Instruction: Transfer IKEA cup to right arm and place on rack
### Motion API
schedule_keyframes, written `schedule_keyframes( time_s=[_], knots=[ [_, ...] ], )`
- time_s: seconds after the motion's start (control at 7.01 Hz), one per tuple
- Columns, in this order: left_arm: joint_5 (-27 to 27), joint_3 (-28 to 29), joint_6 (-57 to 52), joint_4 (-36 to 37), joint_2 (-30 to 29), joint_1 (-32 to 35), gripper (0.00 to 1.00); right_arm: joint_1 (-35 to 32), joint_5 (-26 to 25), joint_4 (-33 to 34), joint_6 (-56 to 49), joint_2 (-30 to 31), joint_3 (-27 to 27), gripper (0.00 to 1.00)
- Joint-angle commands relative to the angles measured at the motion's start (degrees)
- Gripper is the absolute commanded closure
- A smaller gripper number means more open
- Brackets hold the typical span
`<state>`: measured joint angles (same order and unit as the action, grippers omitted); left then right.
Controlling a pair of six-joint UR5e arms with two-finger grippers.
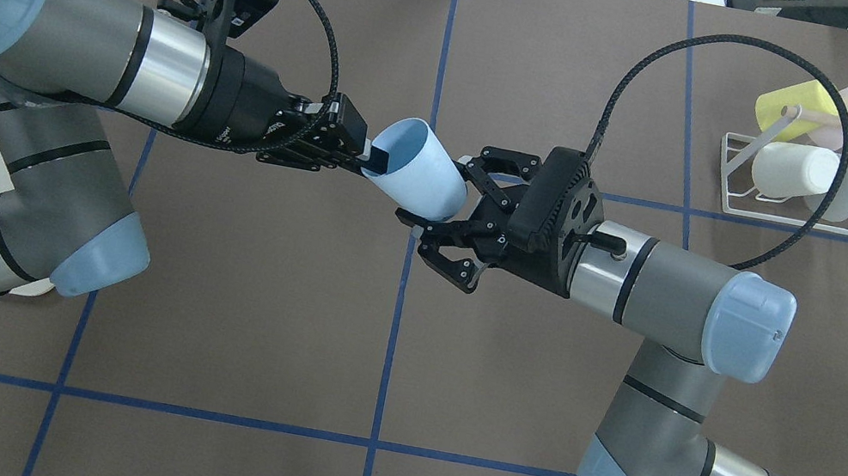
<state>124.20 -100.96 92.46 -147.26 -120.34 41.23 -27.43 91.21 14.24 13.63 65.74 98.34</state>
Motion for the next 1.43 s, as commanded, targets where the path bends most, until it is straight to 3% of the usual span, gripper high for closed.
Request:
schedule_keyframes(
  time_s=[0.0,0.14,0.29,0.57,0.71,0.86,1.0,1.28],
  knots=[
    [0.4,-0.3,-1.8,0.8,0.4,3.0,0.0,-1.6,0.0,2.4,-0.2,1.3,0.1,0.79],
    [1.3,-0.1,-6.5,3.4,1.9,5.1,0.0,-5.0,0.5,8.0,-0.6,3.0,1.1,0.86],
    [1.6,-0.5,-14.4,9.6,3.5,8.0,0.0,-7.8,1.1,18.3,-4.8,3.9,4.2,0.89],
    [1.7,-3.1,-36.3,24.0,8.5,15.0,0.0,-13.4,1.0,49.8,-21.6,4.3,14.0,0.93],
    [1.8,-4.8,-48.6,28.0,13.2,19.9,0.0,-17.9,0.3,65.8,-29.4,4.3,19.3,0.94],
    [1.9,-5.1,-59.7,28.7,17.7,24.6,0.0,-22.9,-0.1,77.7,-41.6,4.6,23.4,0.93],
    [1.9,-4.5,-67.4,28.8,20.6,28.7,0.0,-27.8,-2.1,86.7,-55.2,5.1,25.7,0.93],
    [2.4,-4.9,-70.2,28.7,22.5,30.7,0.0,-30.0,-14.5,88.5,-74.3,12.1,25.3,0.94]
  ],
)
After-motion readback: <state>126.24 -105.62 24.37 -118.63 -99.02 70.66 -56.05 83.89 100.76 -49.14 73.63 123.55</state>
